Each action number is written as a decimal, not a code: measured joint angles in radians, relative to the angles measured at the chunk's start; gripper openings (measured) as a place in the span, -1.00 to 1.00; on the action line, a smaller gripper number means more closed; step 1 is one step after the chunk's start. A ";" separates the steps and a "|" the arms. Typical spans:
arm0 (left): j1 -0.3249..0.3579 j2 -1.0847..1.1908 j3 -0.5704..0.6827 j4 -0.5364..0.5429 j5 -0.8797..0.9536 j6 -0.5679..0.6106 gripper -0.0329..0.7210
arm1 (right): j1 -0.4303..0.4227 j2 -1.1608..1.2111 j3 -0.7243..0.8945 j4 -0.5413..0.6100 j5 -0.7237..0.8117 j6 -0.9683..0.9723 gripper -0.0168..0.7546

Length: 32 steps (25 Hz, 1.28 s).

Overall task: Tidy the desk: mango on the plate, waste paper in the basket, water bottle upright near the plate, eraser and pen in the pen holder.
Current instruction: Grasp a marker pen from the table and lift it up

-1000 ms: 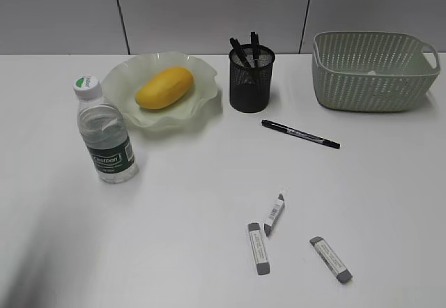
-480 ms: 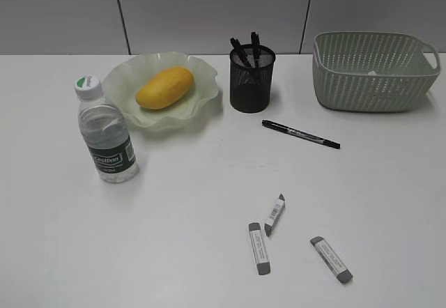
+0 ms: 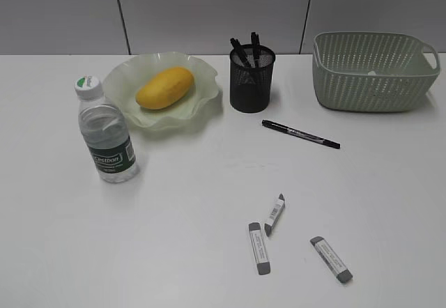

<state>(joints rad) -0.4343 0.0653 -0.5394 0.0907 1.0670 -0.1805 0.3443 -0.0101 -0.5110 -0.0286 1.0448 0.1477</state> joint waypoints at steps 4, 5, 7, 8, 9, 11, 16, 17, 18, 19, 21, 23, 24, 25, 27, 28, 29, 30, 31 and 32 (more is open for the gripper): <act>0.005 -0.014 0.000 0.000 -0.004 0.000 0.29 | 0.000 0.058 -0.009 0.029 -0.026 -0.042 -0.10; 0.018 -0.033 0.000 0.000 -0.005 0.000 0.29 | 0.000 0.113 -0.015 0.029 -0.036 -0.062 -0.10; 0.053 -0.065 0.000 0.000 -0.005 0.000 0.29 | 0.000 0.257 -0.022 0.008 -0.087 -0.096 -0.10; 0.076 -0.071 0.000 0.001 -0.007 0.000 0.29 | 0.000 0.354 -0.026 -0.004 -0.145 -0.114 -0.10; 0.095 -0.071 0.000 0.001 -0.005 0.000 0.29 | 0.000 0.445 -0.034 -0.022 -0.213 -0.124 -0.10; 0.137 -0.071 0.000 0.000 -0.006 0.000 0.28 | 0.000 0.686 -0.067 -0.043 -0.344 -0.140 -0.10; 0.207 -0.071 0.001 0.001 -0.006 0.000 0.24 | 0.000 1.280 -0.322 -0.047 -0.521 -0.250 0.08; 0.210 -0.071 0.001 0.000 -0.006 0.000 0.24 | 0.000 1.393 -0.383 -0.044 -0.526 -0.277 0.13; 0.211 -0.071 0.001 0.000 -0.006 0.000 0.24 | 0.000 1.500 -0.457 -0.043 -0.525 -0.297 0.17; 0.213 -0.071 0.001 0.001 -0.006 0.000 0.24 | 0.000 1.601 -0.533 -0.040 -0.517 -0.325 0.20; 0.215 -0.071 0.001 0.001 -0.006 0.000 0.24 | 0.000 1.765 -0.671 -0.002 -0.471 -0.419 0.23; 0.215 -0.071 0.001 0.001 -0.006 0.000 0.24 | 0.000 1.902 -0.805 0.048 -0.407 -0.539 0.23; 0.215 -0.071 0.001 0.001 -0.006 0.000 0.24 | 0.000 1.964 -0.854 0.075 -0.378 -0.601 0.23; 0.215 -0.071 0.001 0.001 -0.006 0.000 0.24 | 0.000 2.018 -0.905 0.096 -0.357 -0.652 0.23; 0.215 -0.071 0.001 0.001 -0.006 0.000 0.24 | 0.000 2.100 -0.990 0.126 -0.333 -0.704 0.24; 0.215 -0.071 0.001 0.001 -0.006 0.000 0.24 | 0.000 2.138 -1.018 0.135 -0.326 -0.725 0.24; 0.215 -0.071 0.001 0.001 -0.006 0.000 0.24 | 0.000 2.171 -1.046 0.145 -0.318 -0.743 0.24; 0.215 -0.071 0.001 0.001 -0.006 0.000 0.24 | 0.000 2.196 -1.069 0.151 -0.314 -0.752 0.24; 0.215 -0.071 0.001 0.001 -0.006 0.000 0.24 | 0.000 2.223 -1.084 0.156 -0.310 -0.759 0.24; 0.215 -0.071 0.001 0.001 -0.006 0.000 0.24 | 0.000 2.246 -1.097 0.158 -0.310 -0.763 0.24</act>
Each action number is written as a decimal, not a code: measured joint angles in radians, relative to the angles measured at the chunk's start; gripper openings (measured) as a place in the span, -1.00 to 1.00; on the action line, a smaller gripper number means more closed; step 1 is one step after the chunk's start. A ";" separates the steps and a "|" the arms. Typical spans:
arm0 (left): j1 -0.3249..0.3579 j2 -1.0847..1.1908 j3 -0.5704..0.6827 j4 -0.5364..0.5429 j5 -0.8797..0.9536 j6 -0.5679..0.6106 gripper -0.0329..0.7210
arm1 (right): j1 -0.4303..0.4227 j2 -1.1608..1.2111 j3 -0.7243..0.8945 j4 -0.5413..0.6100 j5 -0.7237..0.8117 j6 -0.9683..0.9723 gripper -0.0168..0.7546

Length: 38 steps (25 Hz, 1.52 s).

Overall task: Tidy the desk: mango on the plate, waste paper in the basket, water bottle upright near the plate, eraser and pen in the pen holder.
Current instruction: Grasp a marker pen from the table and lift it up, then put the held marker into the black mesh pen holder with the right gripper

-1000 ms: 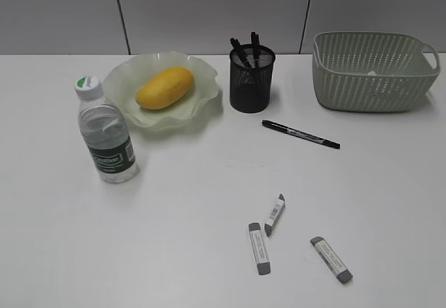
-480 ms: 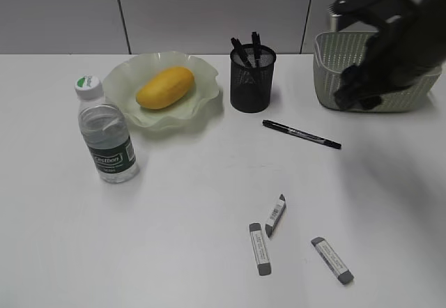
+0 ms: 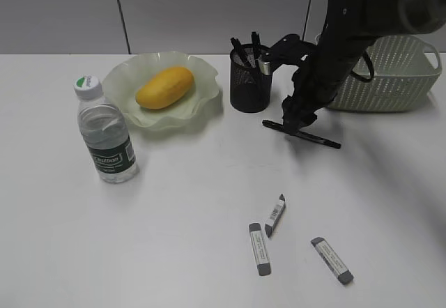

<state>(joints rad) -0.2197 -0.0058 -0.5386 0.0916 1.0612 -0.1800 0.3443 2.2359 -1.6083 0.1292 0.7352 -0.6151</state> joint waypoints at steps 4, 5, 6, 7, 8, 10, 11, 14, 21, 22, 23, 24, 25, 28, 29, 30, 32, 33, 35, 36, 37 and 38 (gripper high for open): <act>0.000 0.000 0.000 0.000 0.000 0.000 0.23 | 0.000 0.063 -0.024 0.005 0.000 -0.006 0.22; 0.000 0.000 0.000 0.000 0.000 0.000 0.23 | 0.000 0.066 -0.030 0.012 0.003 -0.007 0.18; 0.000 0.000 0.000 0.000 0.000 0.000 0.23 | 0.000 0.070 -0.032 0.015 0.003 -0.007 0.03; 0.000 0.000 0.000 0.000 0.000 0.000 0.23 | 0.000 0.070 -0.035 0.018 0.005 -0.007 -0.16; 0.000 0.000 0.000 0.000 0.000 0.000 0.23 | 0.000 0.070 -0.036 0.023 0.005 -0.007 -0.45; 0.000 0.000 0.000 0.000 0.000 0.000 0.23 | 0.000 0.068 -0.037 0.041 0.005 -0.007 -0.73; 0.000 0.000 0.000 0.000 0.000 0.000 0.23 | 0.000 0.062 -0.037 0.055 0.005 -0.007 -0.72; 0.000 0.000 0.000 0.000 0.000 0.000 0.23 | 0.000 -0.009 -0.021 0.142 -0.011 -0.007 -0.72; 0.000 0.000 0.000 0.000 0.000 0.000 0.23 | 0.003 -0.388 0.304 0.362 -0.560 -0.007 -0.72; 0.000 0.000 0.000 0.000 0.000 0.000 0.23 | 0.010 -0.418 0.375 0.394 -0.707 -0.004 -0.72; 0.000 0.000 0.000 0.000 0.000 0.000 0.23 | 0.016 -0.434 0.427 0.411 -0.871 0.020 -0.72; 0.000 0.000 0.000 0.000 0.000 0.000 0.23 | 0.019 -0.430 0.452 0.393 -0.993 0.077 -0.72; 0.000 0.000 0.000 0.000 0.000 0.000 0.23 | 0.018 -0.411 0.463 0.334 -1.059 0.170 -0.72; 0.000 0.000 0.000 0.000 0.000 0.000 0.23 | 0.017 -0.314 0.431 0.015 -1.222 0.528 -0.72; 0.000 0.000 0.000 0.000 0.000 0.000 0.23 | 0.018 -0.282 0.413 -0.087 -1.281 0.615 -0.72; 0.000 0.000 0.000 0.000 0.000 0.000 0.23 | 0.020 -0.245 0.394 -0.162 -1.357 0.691 -0.72; 0.000 0.000 0.000 0.000 0.000 0.000 0.23 | 0.021 -0.184 0.358 -0.220 -1.459 0.762 -0.72; 0.000 0.000 0.000 0.000 0.000 0.000 0.23 | 0.021 -0.163 0.341 -0.234 -1.483 0.778 -0.72; 0.000 0.000 0.000 0.000 0.000 0.000 0.23 | 0.021 -0.120 0.322 -0.247 -1.508 0.795 -0.72; 0.000 0.000 0.000 0.000 0.000 0.000 0.23 | 0.021 -0.104 0.317 -0.249 -1.513 0.800 -0.72; 0.000 0.000 0.000 0.000 0.000 0.000 0.23 | 0.021 -0.086 0.316 -0.251 -1.517 0.805 -0.72; 0.000 0.000 0.000 0.000 0.000 0.000 0.23 | 0.021 -0.070 0.315 -0.255 -1.517 0.814 -0.71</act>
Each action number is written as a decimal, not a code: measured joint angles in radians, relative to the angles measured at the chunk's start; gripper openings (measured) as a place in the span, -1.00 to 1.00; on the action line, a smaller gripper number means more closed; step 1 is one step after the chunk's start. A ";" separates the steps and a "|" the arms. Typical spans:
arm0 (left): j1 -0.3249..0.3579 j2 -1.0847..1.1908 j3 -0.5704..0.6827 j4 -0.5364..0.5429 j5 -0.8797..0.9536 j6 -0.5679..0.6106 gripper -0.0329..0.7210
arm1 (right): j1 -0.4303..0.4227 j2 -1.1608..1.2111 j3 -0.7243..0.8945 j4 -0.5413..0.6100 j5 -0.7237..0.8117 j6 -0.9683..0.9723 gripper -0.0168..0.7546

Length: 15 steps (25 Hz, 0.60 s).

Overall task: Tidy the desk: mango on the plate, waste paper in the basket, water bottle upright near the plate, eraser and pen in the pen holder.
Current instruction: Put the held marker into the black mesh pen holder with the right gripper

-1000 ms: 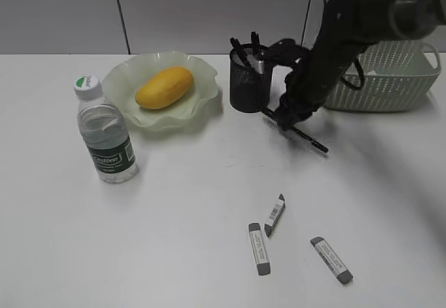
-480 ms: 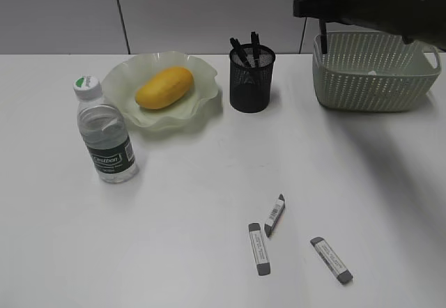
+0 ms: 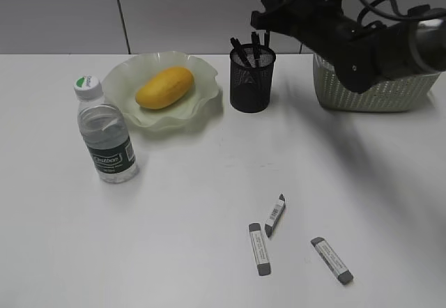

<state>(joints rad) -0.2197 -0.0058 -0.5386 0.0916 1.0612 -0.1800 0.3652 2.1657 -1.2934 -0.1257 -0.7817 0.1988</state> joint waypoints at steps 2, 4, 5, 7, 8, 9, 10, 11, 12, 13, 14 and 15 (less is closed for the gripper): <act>0.000 0.000 0.000 0.000 0.000 0.000 0.23 | 0.000 0.020 0.000 -0.025 0.000 0.030 -0.64; 0.000 0.000 0.000 0.000 0.000 0.000 0.23 | 0.000 0.029 0.000 -0.052 0.000 0.057 -0.49; 0.000 0.000 0.000 0.000 0.000 0.000 0.23 | 0.000 0.028 0.000 -0.064 0.000 0.072 -0.35; 0.000 0.000 0.000 0.000 0.000 0.000 0.23 | 0.000 0.028 -0.001 -0.074 0.001 0.088 -0.03; 0.000 0.000 0.000 0.000 0.000 0.000 0.23 | 0.000 0.027 -0.002 -0.076 0.017 0.093 0.17; 0.000 0.000 0.000 0.000 0.000 0.000 0.23 | 0.000 0.019 -0.002 -0.077 0.047 0.095 0.32; 0.000 0.000 0.000 0.000 0.000 0.000 0.23 | 0.000 0.003 -0.002 -0.078 0.095 0.095 0.46; 0.000 0.000 0.000 0.000 0.000 0.000 0.23 | 0.000 -0.023 -0.002 -0.079 0.171 0.098 0.55; 0.000 0.000 0.000 0.000 0.000 0.000 0.23 | 0.000 -0.054 -0.002 -0.080 0.256 0.099 0.57; 0.000 0.000 0.000 0.000 0.000 0.000 0.23 | 0.000 -0.100 -0.002 -0.086 0.354 0.100 0.58; 0.000 0.000 0.000 0.000 0.000 0.000 0.23 | 0.000 -0.151 -0.002 -0.100 0.494 0.100 0.55; 0.000 0.000 0.000 0.000 0.000 0.000 0.23 | 0.000 -0.198 0.005 -0.132 0.589 0.100 0.50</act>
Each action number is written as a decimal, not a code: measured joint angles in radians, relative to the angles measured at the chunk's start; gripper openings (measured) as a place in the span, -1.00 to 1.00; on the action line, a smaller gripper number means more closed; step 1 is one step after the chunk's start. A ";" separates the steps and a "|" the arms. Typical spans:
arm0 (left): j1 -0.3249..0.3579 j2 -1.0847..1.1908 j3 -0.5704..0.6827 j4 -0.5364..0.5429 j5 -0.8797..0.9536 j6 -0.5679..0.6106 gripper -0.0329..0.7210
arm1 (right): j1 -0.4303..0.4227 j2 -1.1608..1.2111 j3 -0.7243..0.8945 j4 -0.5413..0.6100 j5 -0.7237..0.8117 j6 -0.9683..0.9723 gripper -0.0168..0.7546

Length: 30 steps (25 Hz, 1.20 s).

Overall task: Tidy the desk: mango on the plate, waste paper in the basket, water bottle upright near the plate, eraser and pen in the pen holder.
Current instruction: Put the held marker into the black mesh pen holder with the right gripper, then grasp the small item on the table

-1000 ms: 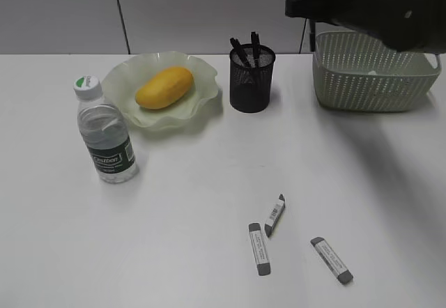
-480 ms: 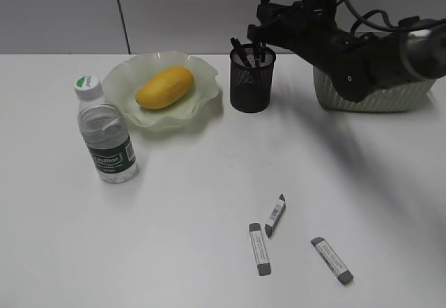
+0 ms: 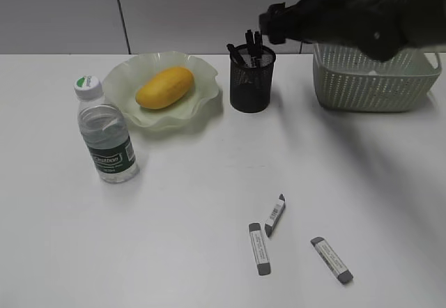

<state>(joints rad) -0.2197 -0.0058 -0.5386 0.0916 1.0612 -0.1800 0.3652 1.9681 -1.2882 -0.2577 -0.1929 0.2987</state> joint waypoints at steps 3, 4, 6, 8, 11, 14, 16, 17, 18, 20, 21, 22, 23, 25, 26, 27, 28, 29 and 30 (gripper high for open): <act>0.000 0.000 0.000 0.000 0.000 0.000 0.23 | 0.003 -0.183 0.080 -0.078 0.298 -0.021 0.32; 0.000 0.000 0.000 0.000 0.000 0.000 0.23 | 0.003 -0.237 0.132 -0.087 0.373 -0.038 0.29; 0.000 0.000 0.000 0.000 0.000 0.000 0.23 | 0.003 -0.380 0.249 -0.079 0.550 -0.080 0.24; 0.000 0.000 0.000 0.000 0.000 0.000 0.23 | 0.003 -0.528 0.385 -0.026 0.690 -0.115 0.22; 0.000 0.000 0.000 0.000 0.000 0.000 0.23 | 0.003 -0.791 0.545 0.082 0.916 -0.153 0.21; 0.000 0.000 0.000 0.000 0.000 0.000 0.23 | 0.003 -1.081 0.640 0.154 1.114 -0.162 0.21; 0.000 0.000 0.000 -0.004 0.000 0.000 0.23 | 0.003 -1.298 0.676 0.185 1.226 -0.164 0.21; 0.000 0.000 0.000 -0.006 0.000 0.000 0.23 | 0.003 -1.394 0.687 0.193 1.260 -0.165 0.20; 0.000 0.002 0.000 -0.009 0.000 0.000 0.23 | 0.003 -1.472 0.698 0.200 1.291 -0.169 0.20; 0.000 0.032 0.000 -0.015 -0.001 0.006 0.23 | 0.003 -1.650 0.718 0.206 1.322 -0.179 0.20; 0.000 0.060 0.000 -0.023 -0.005 0.018 0.23 | 0.003 -1.717 0.725 0.207 1.331 -0.182 0.20; 0.000 0.091 -0.003 -0.036 -0.010 0.041 0.21 | 0.003 -1.789 0.731 0.208 1.336 -0.186 0.20; 0.000 0.135 -0.011 -0.058 -0.015 0.073 0.18 | 0.003 -1.853 0.735 0.209 1.337 -0.187 0.20; 0.000 0.240 -0.037 -0.123 -0.050 0.142 0.13 | 0.003 -1.943 0.737 0.217 1.333 -0.188 0.20; 0.000 0.312 -0.052 -0.160 -0.069 0.180 0.11 | 0.003 -1.966 0.739 0.219 1.331 -0.188 0.20; 0.001 0.389 -0.076 -0.211 -0.092 0.228 0.09 | 0.003 -1.974 0.739 0.223 1.327 -0.188 0.20; 0.001 0.470 -0.101 -0.263 -0.114 0.266 0.09 | 0.003 -1.975 0.742 0.230 1.318 -0.192 0.20; 0.000 0.537 -0.122 -0.306 -0.136 0.310 0.08 | 0.003 -1.975 0.750 0.243 1.299 -0.194 0.20; -0.006 0.615 -0.148 -0.355 -0.155 0.348 0.07 | 0.003 -1.975 0.763 0.258 1.272 -0.197 0.20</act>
<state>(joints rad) -0.2256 0.6090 -0.6870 -0.2633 0.9064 0.1680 0.3682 -0.0068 -0.5257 0.0000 1.0792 0.1017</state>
